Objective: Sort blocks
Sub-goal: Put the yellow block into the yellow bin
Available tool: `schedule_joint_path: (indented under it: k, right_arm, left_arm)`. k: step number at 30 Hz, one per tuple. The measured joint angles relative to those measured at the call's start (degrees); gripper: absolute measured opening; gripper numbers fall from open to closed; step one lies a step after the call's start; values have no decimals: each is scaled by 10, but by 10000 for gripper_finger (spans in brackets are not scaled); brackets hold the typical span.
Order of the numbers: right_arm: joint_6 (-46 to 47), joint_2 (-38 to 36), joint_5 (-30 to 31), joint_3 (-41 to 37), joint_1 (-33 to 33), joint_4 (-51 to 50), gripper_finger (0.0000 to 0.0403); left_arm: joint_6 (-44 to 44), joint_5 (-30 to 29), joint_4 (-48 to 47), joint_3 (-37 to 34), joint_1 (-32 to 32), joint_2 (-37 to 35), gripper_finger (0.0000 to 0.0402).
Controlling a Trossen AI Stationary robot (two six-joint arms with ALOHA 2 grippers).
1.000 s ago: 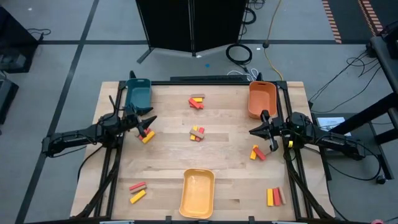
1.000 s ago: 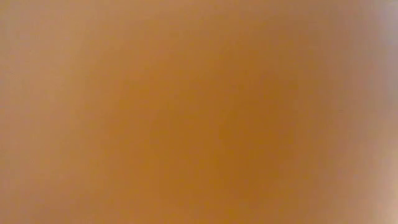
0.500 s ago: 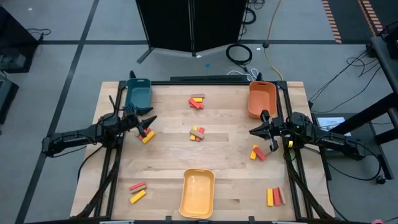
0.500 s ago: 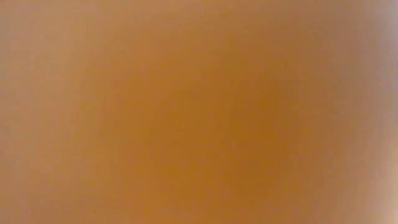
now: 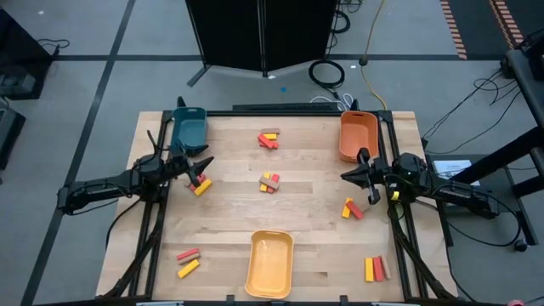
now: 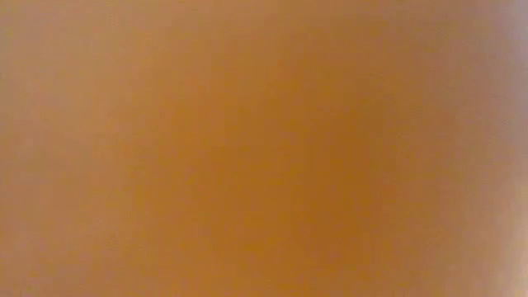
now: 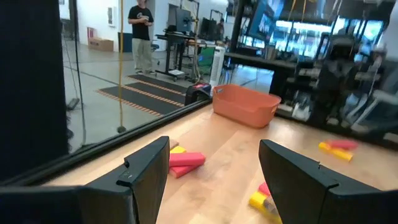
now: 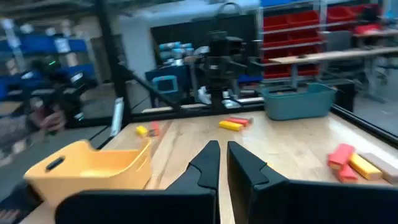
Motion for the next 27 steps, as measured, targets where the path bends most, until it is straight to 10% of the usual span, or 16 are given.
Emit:
schedule_joint_path:
  k: [20, 27]
  right_arm:
    - [100, 100, 60, 0, 0, 137, 0]
    - [104, 193, 62, 20, 0, 222, 16]
  left_arm:
    - [-124, 40, -3, 4, 0, 1, 244]
    - [-109, 105, -107, 102, -1, 44, 244]
